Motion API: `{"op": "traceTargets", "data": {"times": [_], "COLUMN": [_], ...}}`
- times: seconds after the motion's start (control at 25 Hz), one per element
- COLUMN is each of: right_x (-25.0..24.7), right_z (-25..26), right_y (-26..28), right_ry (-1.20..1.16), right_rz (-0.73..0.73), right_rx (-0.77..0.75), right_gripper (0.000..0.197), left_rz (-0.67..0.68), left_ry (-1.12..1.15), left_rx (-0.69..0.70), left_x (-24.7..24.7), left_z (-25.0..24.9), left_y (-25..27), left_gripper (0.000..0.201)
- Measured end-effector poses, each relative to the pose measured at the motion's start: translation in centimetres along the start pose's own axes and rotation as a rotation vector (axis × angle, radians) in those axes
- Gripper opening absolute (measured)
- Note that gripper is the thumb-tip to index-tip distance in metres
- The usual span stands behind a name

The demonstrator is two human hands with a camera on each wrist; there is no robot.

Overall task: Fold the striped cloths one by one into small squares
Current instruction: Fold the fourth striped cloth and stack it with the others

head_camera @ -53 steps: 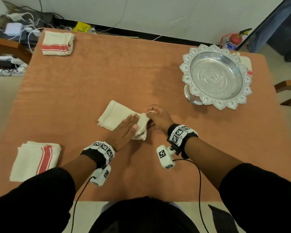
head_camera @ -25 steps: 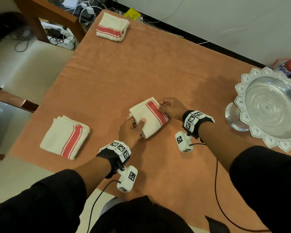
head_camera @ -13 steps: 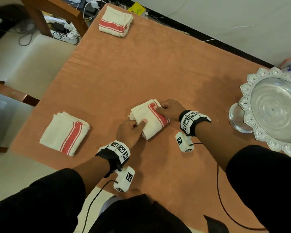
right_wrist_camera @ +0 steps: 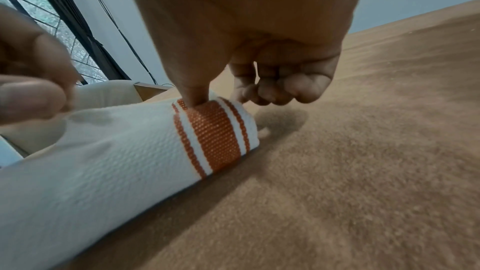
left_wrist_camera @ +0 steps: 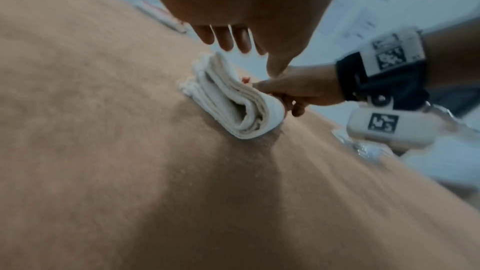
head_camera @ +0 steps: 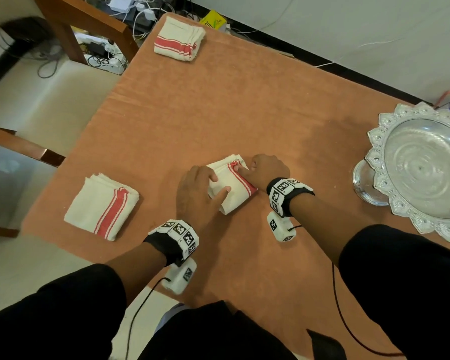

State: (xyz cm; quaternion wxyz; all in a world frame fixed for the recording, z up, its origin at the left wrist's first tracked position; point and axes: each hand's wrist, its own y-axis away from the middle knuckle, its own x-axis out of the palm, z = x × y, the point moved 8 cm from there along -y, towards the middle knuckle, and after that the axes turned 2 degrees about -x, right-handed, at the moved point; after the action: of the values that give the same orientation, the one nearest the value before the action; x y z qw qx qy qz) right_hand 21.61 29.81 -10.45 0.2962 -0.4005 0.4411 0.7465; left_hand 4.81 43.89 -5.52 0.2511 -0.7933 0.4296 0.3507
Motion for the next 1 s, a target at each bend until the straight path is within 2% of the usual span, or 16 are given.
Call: {"op": "traceTargets", "data": {"times": [0.08, 0.12, 0.2, 0.32, 0.36, 0.44, 0.52, 0.72, 1.0], "right_x": [-0.5, -0.8, -1.3, -0.9, -0.3, 1.2, 2.0, 2.8, 2.5], "right_z": [0.4, 0.8, 1.8, 3.9, 4.5, 4.6, 4.1, 3.4, 4.6], "right_y": [0.6, 0.9, 1.8, 4.4, 5.3, 6.6, 6.9, 6.4, 5.3], "right_ry": [0.007, -0.002, -0.050, -0.093, -0.068, 0.039, 0.111, 0.180, 0.262], "right_rz": [-0.070, -0.107, -0.187, -0.271, -0.272, -0.242, -0.211, -0.042, -0.007], "right_rx": [-0.019, -0.035, -0.116, -0.392, -0.490, -0.602, -0.617, -0.532, -0.499], "right_gripper": [0.051, 0.050, 0.042, 0.016, 0.018, 0.039, 0.056, 0.088, 0.101], "left_rz": [0.121, 0.205, 0.318, 0.374, 0.393, 0.430, 0.461, 0.506, 0.515], "left_ry": [-0.188, -0.279, -0.376, -0.411, -0.425, -0.448, -0.486, -0.531, -0.567], "left_rx": [0.359, 0.435, 0.381, 0.312, 0.313, 0.314, 0.320, 0.334, 0.321], "left_x": [1.4, 2.5, 3.8, 4.6, 4.7, 5.1, 5.6, 6.6, 7.4], "left_z": [-2.7, -2.8, -1.6, -0.5, -0.3, 0.0, 0.4, 1.3, 1.4], "left_y": [0.5, 0.7, 0.2, -0.5, -0.6, -0.7, -0.7, -0.1, 0.4], "left_gripper": [0.034, 0.041, 0.057, 0.075, 0.078, 0.082, 0.086, 0.093, 0.096]}}
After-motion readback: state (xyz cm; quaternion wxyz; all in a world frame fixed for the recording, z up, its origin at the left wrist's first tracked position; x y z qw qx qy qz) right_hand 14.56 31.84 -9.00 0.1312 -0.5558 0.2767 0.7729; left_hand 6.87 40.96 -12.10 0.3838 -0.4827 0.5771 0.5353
